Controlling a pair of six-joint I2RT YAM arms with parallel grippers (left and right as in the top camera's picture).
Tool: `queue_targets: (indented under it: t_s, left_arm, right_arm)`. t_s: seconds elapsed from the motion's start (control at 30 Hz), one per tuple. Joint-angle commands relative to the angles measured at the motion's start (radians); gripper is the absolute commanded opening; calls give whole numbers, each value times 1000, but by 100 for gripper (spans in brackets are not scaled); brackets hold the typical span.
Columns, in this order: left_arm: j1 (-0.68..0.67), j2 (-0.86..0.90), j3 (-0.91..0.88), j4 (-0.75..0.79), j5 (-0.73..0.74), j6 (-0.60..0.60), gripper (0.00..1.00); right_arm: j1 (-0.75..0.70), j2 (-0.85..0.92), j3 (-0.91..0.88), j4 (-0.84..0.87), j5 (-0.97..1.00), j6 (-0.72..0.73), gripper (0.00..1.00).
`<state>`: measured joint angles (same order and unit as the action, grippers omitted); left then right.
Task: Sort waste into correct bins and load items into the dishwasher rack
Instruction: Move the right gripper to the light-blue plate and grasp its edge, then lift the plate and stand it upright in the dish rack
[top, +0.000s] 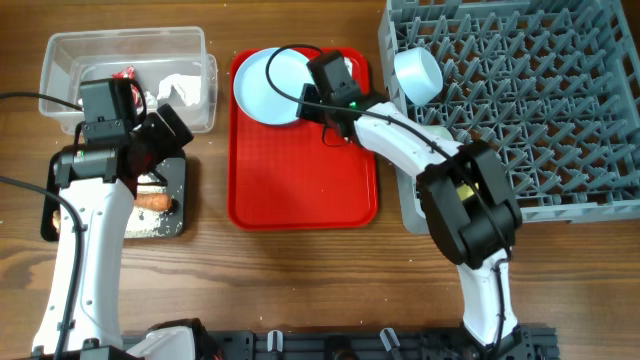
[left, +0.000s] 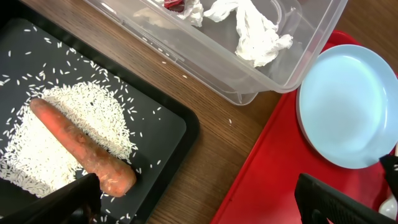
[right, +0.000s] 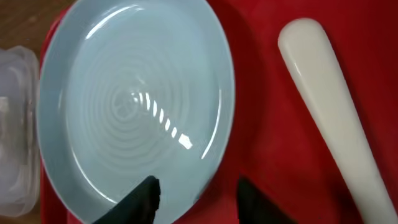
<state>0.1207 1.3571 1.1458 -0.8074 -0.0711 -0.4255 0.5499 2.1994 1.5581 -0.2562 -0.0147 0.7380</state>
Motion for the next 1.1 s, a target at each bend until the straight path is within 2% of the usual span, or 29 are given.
queue_targets:
  t_s: [0.0, 0.13, 0.27, 0.37, 0.5, 0.7, 0.77, 0.83, 0.87, 0.93, 1.07]
  left_arm:
    - [6, -18, 20, 2, -13, -13, 100]
    - [6, -18, 20, 3, -13, -13, 100]
    - [6, -18, 20, 3, -13, -13, 100]
    - [6, -18, 20, 2, -13, -13, 100]
    - [6, -18, 20, 2, -13, -13, 100]
    - [6, -18, 20, 3, -13, -13, 100]
    - [6, -18, 20, 3, -13, -13, 100]
    - [6, -18, 20, 2, -13, -13, 100]
    - [6, -18, 20, 3, -13, -13, 100]
    - [6, -18, 20, 2, -13, -13, 100]
    - [6, -18, 20, 2, -13, -13, 100]
  right_arm:
    - [3, 47, 0, 10, 24, 56, 36]
    - [3, 55, 0, 14, 48, 97, 34]
    - [2, 83, 23, -2, 34, 103, 22]
    - [2, 86, 72, -145, -8, 103, 12]
    - [-20, 80, 155, -388, -71, 37, 6]
    - [-62, 74, 188, -562, -98, -159, 5]
    - [-65, 74, 188, -594, -97, -253, 12]
    - [-65, 74, 187, -612, -89, -318, 14]
    - [-65, 74, 187, -619, -75, -318, 13]
    - [-65, 74, 186, -631, -63, -323, 4]
    - [-65, 74, 183, -646, -59, -353, 4]
